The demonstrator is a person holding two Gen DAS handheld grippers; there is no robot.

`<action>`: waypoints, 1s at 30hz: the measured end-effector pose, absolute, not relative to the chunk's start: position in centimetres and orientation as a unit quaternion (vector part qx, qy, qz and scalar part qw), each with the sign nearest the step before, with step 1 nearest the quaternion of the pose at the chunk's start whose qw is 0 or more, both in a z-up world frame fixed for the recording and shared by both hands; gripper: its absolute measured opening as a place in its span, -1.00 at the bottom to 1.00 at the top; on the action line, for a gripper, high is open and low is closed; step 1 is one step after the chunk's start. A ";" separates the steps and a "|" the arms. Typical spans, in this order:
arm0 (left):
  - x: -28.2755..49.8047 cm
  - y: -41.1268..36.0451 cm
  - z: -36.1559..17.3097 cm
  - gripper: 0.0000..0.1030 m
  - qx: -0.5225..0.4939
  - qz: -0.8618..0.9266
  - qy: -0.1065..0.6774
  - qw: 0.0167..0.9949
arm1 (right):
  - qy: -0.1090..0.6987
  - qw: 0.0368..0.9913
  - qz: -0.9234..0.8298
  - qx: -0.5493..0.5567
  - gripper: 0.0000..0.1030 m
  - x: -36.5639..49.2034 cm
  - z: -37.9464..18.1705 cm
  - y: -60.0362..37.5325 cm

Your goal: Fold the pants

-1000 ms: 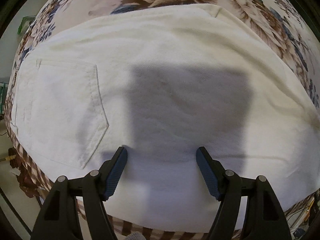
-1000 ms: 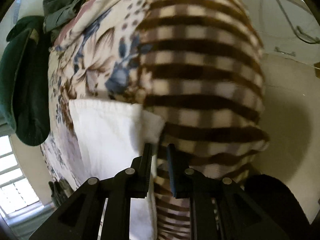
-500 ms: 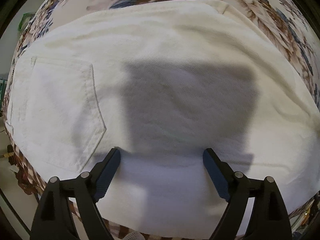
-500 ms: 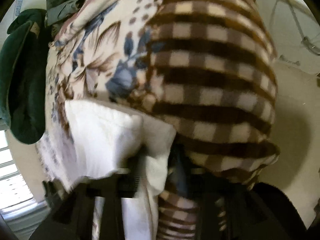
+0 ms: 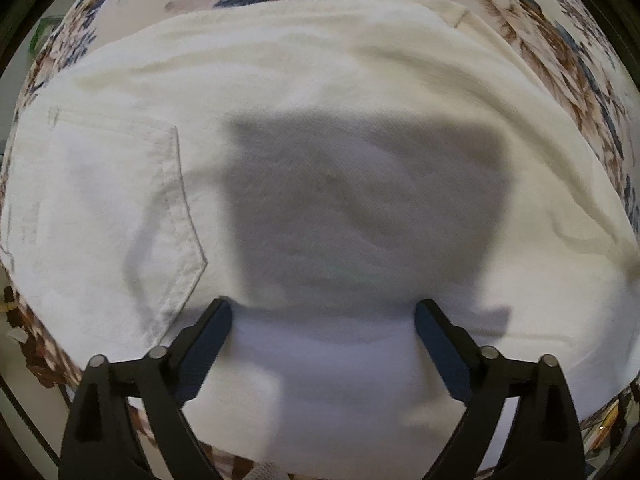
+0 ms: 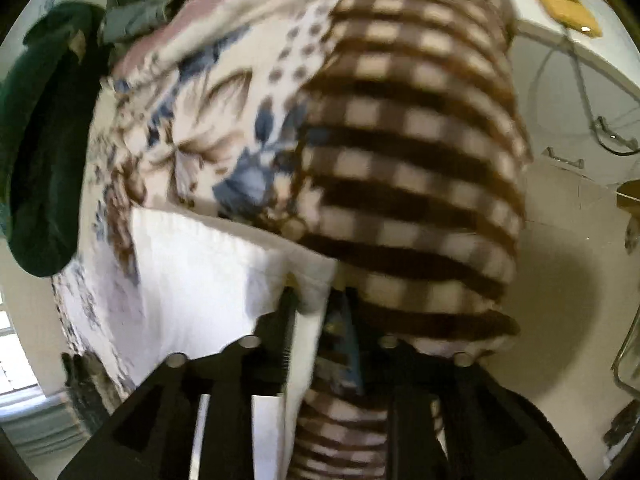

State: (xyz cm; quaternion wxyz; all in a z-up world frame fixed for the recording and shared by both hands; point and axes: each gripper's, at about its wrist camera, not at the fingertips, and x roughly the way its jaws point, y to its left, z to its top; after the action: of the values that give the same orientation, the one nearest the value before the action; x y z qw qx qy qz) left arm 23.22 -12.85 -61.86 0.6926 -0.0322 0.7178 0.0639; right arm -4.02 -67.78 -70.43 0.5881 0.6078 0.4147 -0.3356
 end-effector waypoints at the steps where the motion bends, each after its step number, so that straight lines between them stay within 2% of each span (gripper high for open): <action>1: 23.3 -12.9 -62.1 0.99 -0.038 0.062 0.718 0.693 | 0.396 0.600 -0.316 0.619 -0.43 -4.4 -69.6 -67.7; 4: 23.3 -13.1 -62.5 1.00 -0.038 0.068 0.718 0.692 | 0.394 0.612 -0.286 0.624 -0.42 -3.8 -68.7 -67.4; 11: 24.2 -13.8 -62.5 1.00 -0.037 0.072 0.717 0.693 | 0.421 0.576 -0.296 0.635 -0.43 -1.0 -72.3 -67.3; 13: 24.0 -13.6 -62.6 1.00 -0.037 0.072 0.719 0.691 | 0.427 0.592 -0.322 0.603 -0.79 -0.4 -71.5 -67.1; 18: 24.7 -13.5 -62.4 1.00 -0.036 0.072 0.723 0.686 | 0.429 0.597 -0.355 0.578 -0.86 -1.1 -69.3 -66.6; 22: 24.5 -13.4 -62.2 1.00 -0.033 0.079 0.717 0.691 | 0.468 0.577 -0.363 0.563 -0.85 -2.0 -70.9 -66.7; 23: 24.4 -13.4 -62.2 1.00 -0.033 0.080 0.715 0.694 | 0.471 0.568 -0.349 0.577 -0.82 -2.2 -71.6 -66.9; 27: 24.2 -13.7 -61.7 1.00 -0.034 0.080 0.725 0.683 | 0.448 0.576 -0.317 0.606 -0.16 -3.4 -70.9 -67.3; 28: 24.2 -13.9 -61.1 1.00 -0.033 0.075 0.724 0.685 | 0.451 0.581 -0.310 0.603 -0.08 -3.6 -70.5 -67.2; 30: 24.1 -14.6 -59.8 1.00 -0.026 0.067 0.715 0.695 | 0.472 0.591 -0.301 0.581 -0.04 -3.3 -69.4 -66.5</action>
State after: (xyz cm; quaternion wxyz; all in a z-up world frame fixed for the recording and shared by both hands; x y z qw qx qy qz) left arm 24.08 -14.56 -59.81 0.6952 -0.0263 0.7152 0.0668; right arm -3.28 -66.52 -69.43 0.5910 0.5811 0.4718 -0.3008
